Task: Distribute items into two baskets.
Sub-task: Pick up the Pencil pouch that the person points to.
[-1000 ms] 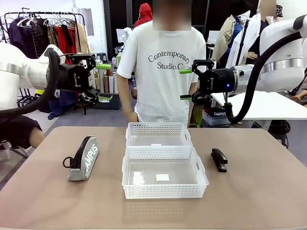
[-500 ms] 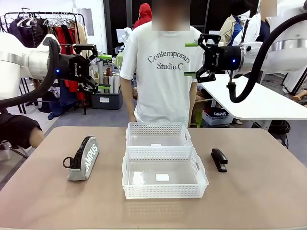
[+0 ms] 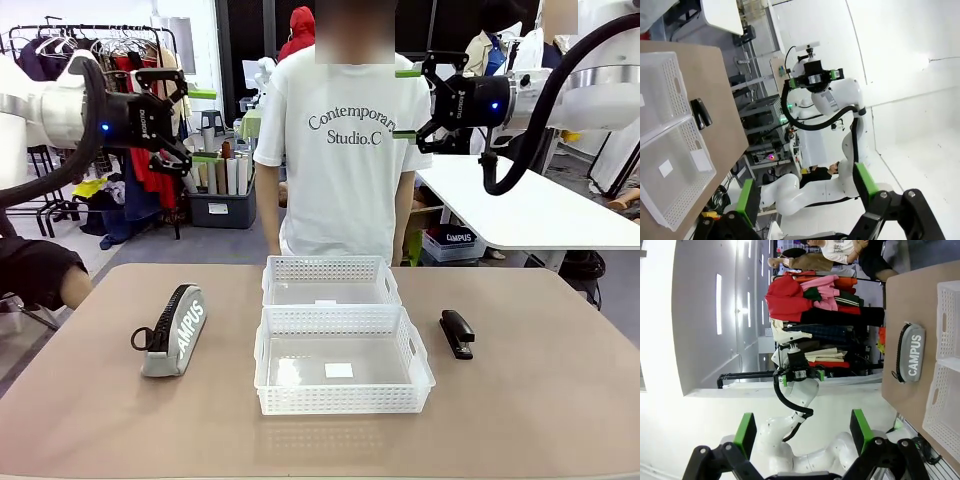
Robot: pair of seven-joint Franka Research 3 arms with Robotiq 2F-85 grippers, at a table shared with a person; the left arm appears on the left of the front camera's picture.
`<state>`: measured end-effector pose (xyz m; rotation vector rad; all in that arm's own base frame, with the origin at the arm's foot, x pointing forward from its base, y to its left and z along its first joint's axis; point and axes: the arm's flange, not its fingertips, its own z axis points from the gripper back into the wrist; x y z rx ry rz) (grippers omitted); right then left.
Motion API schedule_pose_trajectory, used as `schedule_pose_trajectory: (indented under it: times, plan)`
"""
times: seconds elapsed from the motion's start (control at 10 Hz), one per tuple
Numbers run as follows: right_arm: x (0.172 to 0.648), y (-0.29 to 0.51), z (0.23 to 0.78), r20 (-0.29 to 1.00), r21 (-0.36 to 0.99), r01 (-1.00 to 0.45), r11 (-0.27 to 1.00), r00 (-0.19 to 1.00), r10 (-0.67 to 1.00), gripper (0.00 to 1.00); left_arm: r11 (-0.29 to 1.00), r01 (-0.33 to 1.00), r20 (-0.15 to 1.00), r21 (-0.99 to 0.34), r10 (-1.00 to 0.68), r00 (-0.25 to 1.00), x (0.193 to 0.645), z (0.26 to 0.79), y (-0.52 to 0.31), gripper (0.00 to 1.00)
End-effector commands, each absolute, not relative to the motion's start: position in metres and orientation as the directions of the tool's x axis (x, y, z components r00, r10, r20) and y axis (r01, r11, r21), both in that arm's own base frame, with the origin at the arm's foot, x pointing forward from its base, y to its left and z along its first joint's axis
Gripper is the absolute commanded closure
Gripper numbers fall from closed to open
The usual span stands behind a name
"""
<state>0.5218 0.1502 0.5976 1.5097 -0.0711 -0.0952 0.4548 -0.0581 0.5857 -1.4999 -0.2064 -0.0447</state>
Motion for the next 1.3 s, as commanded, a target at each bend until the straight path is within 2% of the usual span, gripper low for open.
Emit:
schedule_pose_trajectory:
  times: [0.0,0.3,0.7,1.2]
  plan:
    - [0.536,0.136,0.606,-0.036,0.997,0.041,0.068,0.997,-0.070,0.00,0.029,0.143,0.146,-0.989,0.111,0.983,0.462,0.597,-0.051,0.00]
    - [0.539,0.111,0.610,-0.006,0.996,0.010,0.090,0.999,-0.042,0.00,0.022,0.141,0.142,-0.990,0.100,0.985,0.474,0.604,-0.050,0.00]
    - [0.538,0.092,0.617,-0.003,0.999,0.005,0.047,0.999,-0.054,0.00,0.021,0.147,0.149,-0.989,0.084,0.985,0.476,0.606,-0.050,0.00]
    - [0.536,0.092,0.611,0.016,0.998,-0.012,0.065,0.998,-0.065,0.00,0.044,0.160,0.163,-0.986,0.089,0.983,0.475,0.600,-0.052,0.00]
